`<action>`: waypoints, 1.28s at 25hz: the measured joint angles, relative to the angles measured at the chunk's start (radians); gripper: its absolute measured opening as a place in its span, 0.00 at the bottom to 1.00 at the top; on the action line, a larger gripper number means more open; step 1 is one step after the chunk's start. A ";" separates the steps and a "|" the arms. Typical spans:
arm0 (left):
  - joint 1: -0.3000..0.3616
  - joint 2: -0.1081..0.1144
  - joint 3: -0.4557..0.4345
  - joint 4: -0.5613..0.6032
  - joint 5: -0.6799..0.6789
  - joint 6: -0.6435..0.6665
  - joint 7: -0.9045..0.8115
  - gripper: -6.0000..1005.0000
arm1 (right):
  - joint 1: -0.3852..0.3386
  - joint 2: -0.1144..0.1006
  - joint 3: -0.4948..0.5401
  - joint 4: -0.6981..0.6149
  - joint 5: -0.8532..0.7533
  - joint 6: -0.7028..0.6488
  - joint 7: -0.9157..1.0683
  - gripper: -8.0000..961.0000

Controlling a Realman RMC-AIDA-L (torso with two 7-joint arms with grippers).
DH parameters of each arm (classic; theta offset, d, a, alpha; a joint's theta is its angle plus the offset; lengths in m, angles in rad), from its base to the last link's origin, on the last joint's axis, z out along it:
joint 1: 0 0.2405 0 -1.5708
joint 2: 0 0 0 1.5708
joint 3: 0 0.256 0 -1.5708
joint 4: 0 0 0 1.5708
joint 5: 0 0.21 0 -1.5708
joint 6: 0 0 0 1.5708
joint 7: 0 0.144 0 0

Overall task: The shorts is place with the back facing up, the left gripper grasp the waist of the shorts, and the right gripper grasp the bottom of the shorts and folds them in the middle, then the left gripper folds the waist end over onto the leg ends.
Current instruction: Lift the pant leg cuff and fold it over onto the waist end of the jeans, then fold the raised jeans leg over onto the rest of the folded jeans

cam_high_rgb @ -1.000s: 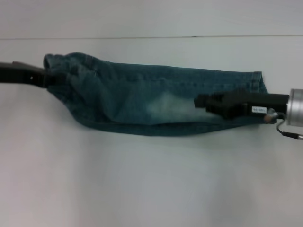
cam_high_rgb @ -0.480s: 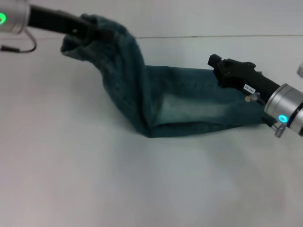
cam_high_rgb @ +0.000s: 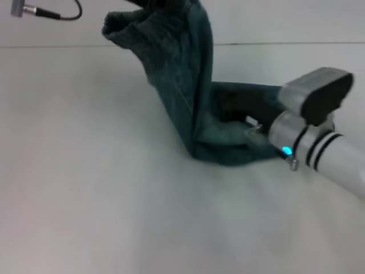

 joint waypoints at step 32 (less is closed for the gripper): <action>0.058 -0.005 0.004 -0.007 -0.064 0.040 0.011 0.10 | -0.052 -0.014 0.592 0.088 -0.809 0.030 0.005 0.01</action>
